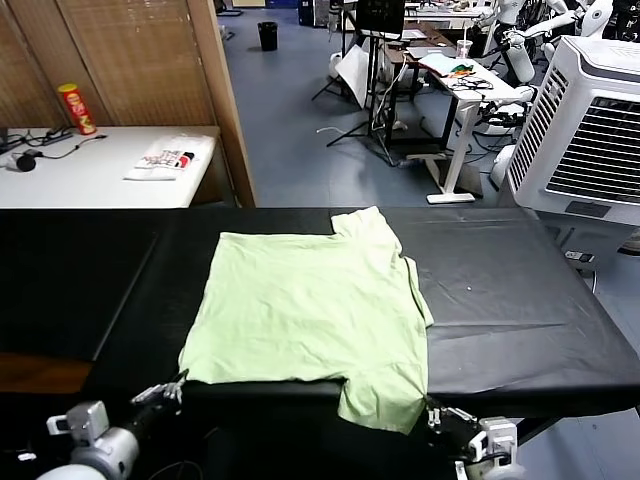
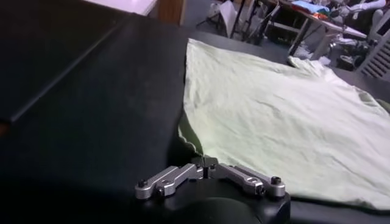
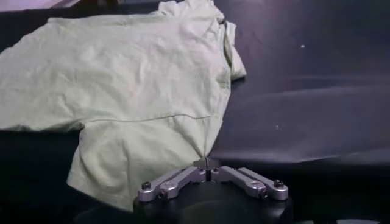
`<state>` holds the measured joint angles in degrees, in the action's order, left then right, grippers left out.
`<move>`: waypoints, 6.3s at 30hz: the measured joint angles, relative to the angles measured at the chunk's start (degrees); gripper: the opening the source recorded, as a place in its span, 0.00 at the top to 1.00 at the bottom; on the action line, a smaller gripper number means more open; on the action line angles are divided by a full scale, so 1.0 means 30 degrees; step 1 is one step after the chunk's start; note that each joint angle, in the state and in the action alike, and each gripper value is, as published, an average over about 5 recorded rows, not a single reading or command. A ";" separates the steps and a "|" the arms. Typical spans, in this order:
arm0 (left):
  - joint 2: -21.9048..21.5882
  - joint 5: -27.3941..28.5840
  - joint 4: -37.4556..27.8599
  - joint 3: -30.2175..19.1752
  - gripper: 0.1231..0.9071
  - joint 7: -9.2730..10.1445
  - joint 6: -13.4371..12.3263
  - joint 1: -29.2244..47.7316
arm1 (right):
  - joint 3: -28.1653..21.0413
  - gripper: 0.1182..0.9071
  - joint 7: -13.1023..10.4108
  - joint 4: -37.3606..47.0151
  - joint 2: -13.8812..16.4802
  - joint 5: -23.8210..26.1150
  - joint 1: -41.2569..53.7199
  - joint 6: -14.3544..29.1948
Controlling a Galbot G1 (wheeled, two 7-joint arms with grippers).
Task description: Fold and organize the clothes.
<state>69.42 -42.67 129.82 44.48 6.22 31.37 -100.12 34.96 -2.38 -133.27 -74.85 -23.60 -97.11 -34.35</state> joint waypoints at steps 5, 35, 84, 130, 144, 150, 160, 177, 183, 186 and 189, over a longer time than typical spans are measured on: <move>0.0225 -0.0068 0.0000 0.0057 1.00 -0.0025 -0.0614 0.0514 | -0.0047 1.00 0.0153 0.0667 0.0134 -0.0348 0.0906 0.1236; 0.0195 0.0757 -0.4169 -0.1854 1.00 -0.0049 -0.1696 0.6905 | -0.2085 1.00 0.1219 1.0476 0.0173 -0.0850 1.0304 0.4647; -0.0441 0.2424 -0.7246 -0.2170 0.14 -0.0943 -0.2368 0.7520 | -0.2291 0.29 0.1992 0.6547 0.1561 0.1883 0.5892 0.3581; -0.1277 0.3394 -0.4539 -0.2341 1.00 -0.0226 -0.1346 0.4754 | -0.1276 0.99 0.1410 0.4696 0.3262 0.1627 0.3857 0.1274; -0.0972 0.4047 -0.2808 -0.2108 1.00 -0.0150 -0.0893 0.2397 | -0.0351 0.89 0.1873 0.3611 0.3556 0.1498 0.1537 0.0932; -0.1005 0.3509 -0.2006 -0.1768 0.86 0.0115 -0.0534 0.1701 | 0.0298 0.52 0.1739 0.2381 0.3907 0.0993 0.0598 0.0676; -0.1240 0.2423 -0.0431 -0.1134 0.21 0.0721 0.0270 0.1355 | 0.0808 0.14 0.0775 0.0591 0.4366 -0.0847 0.1279 0.0358; -0.3358 0.0059 -0.7014 -0.4234 0.14 0.1117 0.0652 1.1650 | -0.4476 0.14 -0.2118 1.1352 0.2965 -0.1845 1.5298 -0.0485; -0.3781 -0.0721 -1.0622 -0.6606 0.14 0.1147 0.1365 1.5613 | -0.6230 0.14 -0.1910 1.5821 0.2020 -0.1659 1.8924 -0.0476; -0.3759 -0.0847 -1.2228 -0.7609 0.14 0.1012 0.1714 1.7140 | -0.6871 0.14 -0.1735 1.7700 0.1511 -0.1515 2.0220 -0.0421; -0.3652 -0.0890 -1.3656 -0.8429 0.14 0.0749 0.2042 1.8322 | -0.7340 0.14 -0.1548 1.9218 0.1016 -0.1244 2.1194 -0.0268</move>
<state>58.46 -45.34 88.85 19.19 8.46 37.49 -45.16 12.94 -7.03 -75.62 -71.80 -27.34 -33.53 -35.16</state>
